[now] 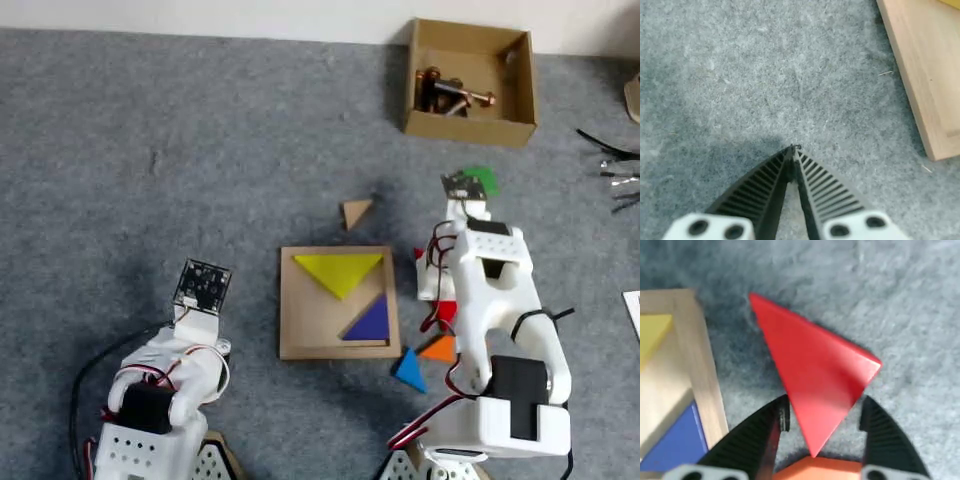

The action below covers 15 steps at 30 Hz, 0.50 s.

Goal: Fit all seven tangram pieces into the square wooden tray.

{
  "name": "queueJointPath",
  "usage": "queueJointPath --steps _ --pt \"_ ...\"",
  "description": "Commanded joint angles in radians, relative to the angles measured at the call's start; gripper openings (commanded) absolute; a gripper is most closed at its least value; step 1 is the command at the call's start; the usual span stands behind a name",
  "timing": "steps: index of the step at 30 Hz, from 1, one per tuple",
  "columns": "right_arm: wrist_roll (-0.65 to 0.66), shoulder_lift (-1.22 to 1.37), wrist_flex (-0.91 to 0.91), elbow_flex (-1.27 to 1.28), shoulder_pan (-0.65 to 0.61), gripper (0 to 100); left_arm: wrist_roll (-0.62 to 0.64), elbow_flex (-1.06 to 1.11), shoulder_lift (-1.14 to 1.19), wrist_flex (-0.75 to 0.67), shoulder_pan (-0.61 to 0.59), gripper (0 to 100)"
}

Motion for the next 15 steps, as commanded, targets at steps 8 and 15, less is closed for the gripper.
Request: queueJointPath --steps 8,15 --pt "0.196 -0.048 0.005 -0.018 -0.010 27.5 0.006 0.019 -0.004 0.005 0.015 1" --pt "0.310 -0.045 -0.090 -0.010 -0.010 27.5 0.006 0.019 -0.004 0.005 0.015 1"
